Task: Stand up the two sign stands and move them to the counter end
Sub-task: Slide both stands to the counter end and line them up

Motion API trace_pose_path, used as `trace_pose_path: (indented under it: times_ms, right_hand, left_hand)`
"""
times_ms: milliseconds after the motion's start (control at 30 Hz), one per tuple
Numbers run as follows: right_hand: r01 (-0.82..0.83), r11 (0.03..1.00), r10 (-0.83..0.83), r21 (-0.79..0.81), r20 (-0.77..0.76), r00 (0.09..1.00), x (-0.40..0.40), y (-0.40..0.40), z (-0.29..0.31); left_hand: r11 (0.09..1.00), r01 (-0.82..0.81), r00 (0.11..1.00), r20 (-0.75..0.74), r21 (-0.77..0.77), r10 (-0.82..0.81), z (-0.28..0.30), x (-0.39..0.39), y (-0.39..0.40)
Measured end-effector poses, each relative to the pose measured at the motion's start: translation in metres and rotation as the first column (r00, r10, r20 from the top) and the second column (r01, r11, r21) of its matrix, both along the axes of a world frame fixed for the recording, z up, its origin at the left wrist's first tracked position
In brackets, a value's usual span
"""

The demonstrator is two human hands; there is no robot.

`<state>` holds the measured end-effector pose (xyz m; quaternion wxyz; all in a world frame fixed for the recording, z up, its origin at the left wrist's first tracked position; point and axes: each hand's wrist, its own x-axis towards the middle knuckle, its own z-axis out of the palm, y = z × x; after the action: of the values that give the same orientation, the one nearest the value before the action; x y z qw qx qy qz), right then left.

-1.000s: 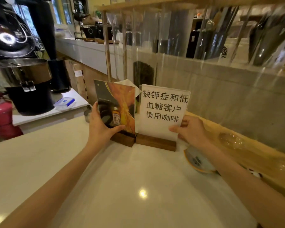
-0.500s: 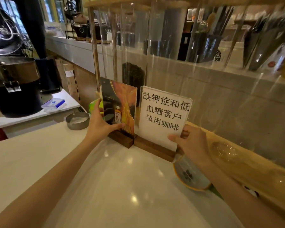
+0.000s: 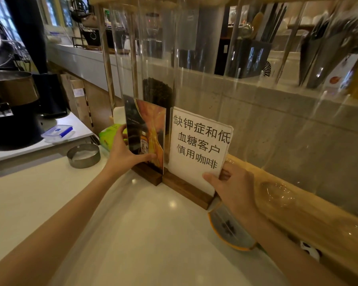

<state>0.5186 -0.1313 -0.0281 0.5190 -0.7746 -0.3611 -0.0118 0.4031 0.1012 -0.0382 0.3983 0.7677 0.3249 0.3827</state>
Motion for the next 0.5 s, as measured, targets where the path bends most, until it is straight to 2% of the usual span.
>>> trace_pose_path:
  times_ms: [267,400,500]
  right_hand:
    - [0.013,1.000,-0.012,-0.020,0.054,0.998,0.002,-0.001,-0.002]
    - [-0.034,0.996,0.032,-0.076,-0.037,0.999,0.006,-0.002,0.006]
    - [-0.122,0.986,0.111,-0.111,-0.101,0.989,0.008,-0.004,0.019]
  left_hand:
    - [0.999,0.041,0.999,-0.006,-0.014,-0.041,0.001,0.004,-0.005]
    - [0.999,0.041,0.999,-0.029,-0.005,-0.041,0.002,0.002,-0.010]
    - [0.997,0.078,0.997,0.007,0.004,-0.078,0.003,0.002,-0.018]
